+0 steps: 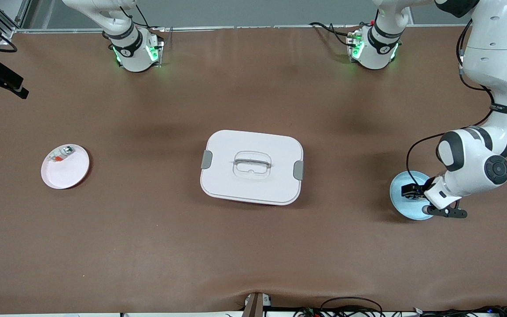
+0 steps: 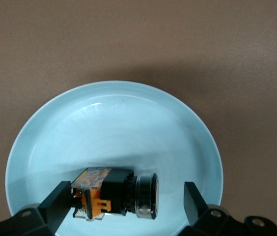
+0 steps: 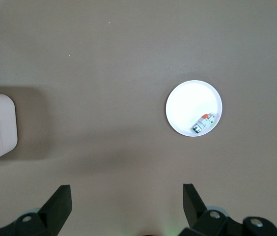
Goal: Transfer orange switch to right arm and place
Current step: 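Close the left gripper on the orange switch, then lift the switch with the left gripper while the right gripper reaches over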
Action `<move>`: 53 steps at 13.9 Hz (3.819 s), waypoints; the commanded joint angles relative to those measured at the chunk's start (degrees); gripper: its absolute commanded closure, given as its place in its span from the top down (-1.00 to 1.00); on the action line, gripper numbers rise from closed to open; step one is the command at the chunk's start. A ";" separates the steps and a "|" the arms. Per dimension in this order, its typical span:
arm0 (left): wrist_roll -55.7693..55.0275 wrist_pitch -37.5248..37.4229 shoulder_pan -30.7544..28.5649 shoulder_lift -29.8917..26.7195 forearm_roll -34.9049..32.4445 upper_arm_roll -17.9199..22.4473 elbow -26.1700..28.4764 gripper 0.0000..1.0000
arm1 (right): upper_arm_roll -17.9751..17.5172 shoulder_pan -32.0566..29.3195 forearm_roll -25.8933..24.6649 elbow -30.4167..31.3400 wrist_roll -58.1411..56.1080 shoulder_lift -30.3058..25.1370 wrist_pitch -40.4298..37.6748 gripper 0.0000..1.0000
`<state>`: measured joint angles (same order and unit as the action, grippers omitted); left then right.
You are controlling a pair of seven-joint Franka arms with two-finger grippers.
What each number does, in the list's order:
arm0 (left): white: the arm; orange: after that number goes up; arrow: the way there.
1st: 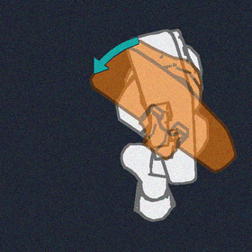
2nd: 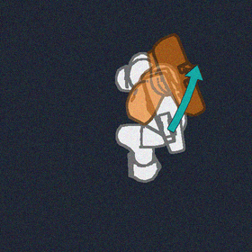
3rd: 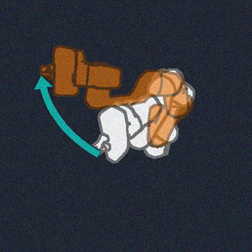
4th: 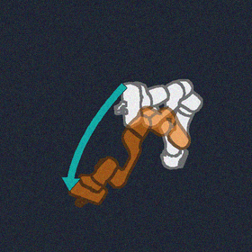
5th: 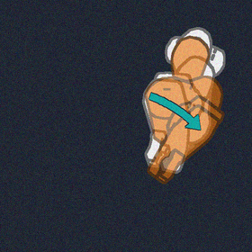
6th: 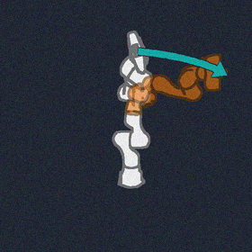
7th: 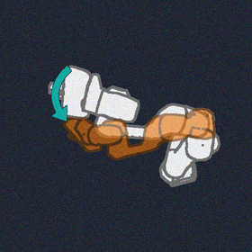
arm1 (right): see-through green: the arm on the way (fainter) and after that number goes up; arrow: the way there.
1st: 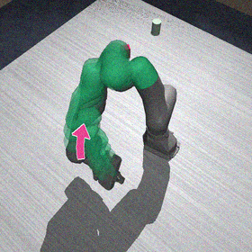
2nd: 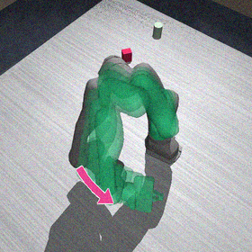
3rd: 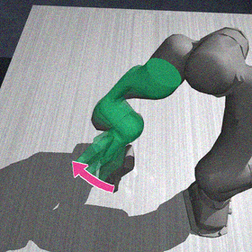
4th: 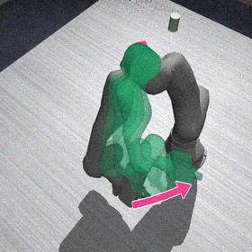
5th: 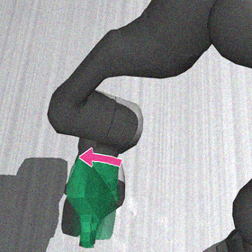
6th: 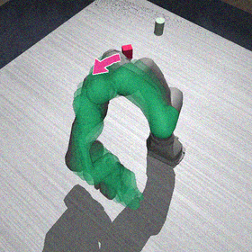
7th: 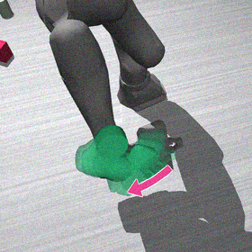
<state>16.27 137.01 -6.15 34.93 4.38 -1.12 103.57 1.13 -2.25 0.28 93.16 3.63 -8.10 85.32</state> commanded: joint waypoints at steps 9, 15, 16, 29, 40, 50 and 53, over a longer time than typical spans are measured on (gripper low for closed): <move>1.83 -0.17 -0.18 -0.30 0.37 0.07 -0.13 1.00 | -0.08 -0.38 0.33 1.33 -0.46 -1.30 0.54 1.00; 1.49 -0.34 0.00 -1.09 0.37 0.07 0.31 1.00 | -0.08 -0.30 0.33 1.33 -0.46 -1.30 0.54 1.00; 1.22 -0.34 0.17 -1.09 0.37 -0.02 0.40 1.00 | -0.08 -0.30 0.33 1.33 -0.46 -1.22 0.54 1.00; 1.40 -0.34 0.00 0.05 0.46 -0.11 1.81 1.00 | -0.08 -0.38 0.33 1.33 -0.46 -1.21 0.54 1.00; 0.52 0.01 -0.26 0.23 1.33 -0.02 1.45 -0.16 | -0.08 -0.21 0.33 1.24 -0.55 -1.21 0.72 1.00; -2.82 -5.60 -0.17 -6.52 1.33 -0.02 0.93 -0.41 | -0.08 -0.38 0.33 1.33 -0.46 -1.21 0.98 1.00; -4.83 -15.24 0.09 -12.06 1.33 -0.11 -0.91 -0.41 | -0.08 -0.30 0.33 1.24 -0.55 -1.21 0.98 1.00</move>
<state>12.89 127.93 -6.26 27.56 4.69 -1.18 102.91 1.23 -2.25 0.28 93.45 3.62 -8.10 85.80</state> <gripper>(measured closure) 0.278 0.000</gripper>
